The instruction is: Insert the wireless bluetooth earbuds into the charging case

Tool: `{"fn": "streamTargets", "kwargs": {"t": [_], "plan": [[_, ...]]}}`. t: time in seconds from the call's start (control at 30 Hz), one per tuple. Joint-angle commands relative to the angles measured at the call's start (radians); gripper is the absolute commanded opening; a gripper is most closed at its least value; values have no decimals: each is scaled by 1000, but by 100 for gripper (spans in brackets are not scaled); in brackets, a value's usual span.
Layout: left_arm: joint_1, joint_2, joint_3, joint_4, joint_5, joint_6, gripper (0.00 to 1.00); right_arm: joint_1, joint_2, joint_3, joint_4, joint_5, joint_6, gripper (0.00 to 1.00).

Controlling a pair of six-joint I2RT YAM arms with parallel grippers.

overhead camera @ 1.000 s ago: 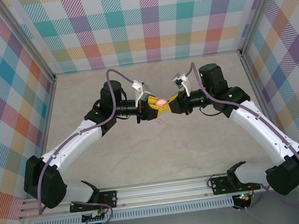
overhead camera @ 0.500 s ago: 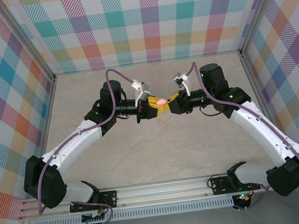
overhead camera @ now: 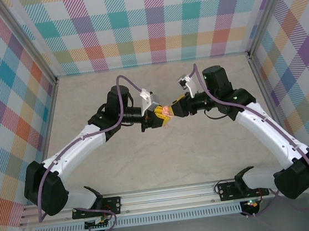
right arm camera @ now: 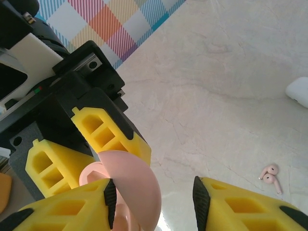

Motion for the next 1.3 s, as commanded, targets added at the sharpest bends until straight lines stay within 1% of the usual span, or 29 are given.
{"fn": "streamTargets", "kwargs": {"t": [0.0,0.27,0.53,0.7,0.9,1.03,1.27], "plan": [[-18,-49,0,37,29,25,0,-1,25,35,-28,16,-8,51],[-18,-27,-9,74,-15,-30,0,0,-14,35,-21,16,-14,58],[-15,-13,-12,71,-54,-50,0,-1,-71,16,-6,87,-9,65],[-13,-16,-15,69,-58,-56,0,0,-83,12,-11,88,-18,66],[-11,-17,-14,71,-58,-62,0,-1,-64,13,-28,23,-39,66],[-10,-17,-14,69,-54,-63,0,0,-58,10,-33,35,-47,66],[-12,-21,-10,69,8,-58,0,0,-13,28,-54,31,-65,65]]}}
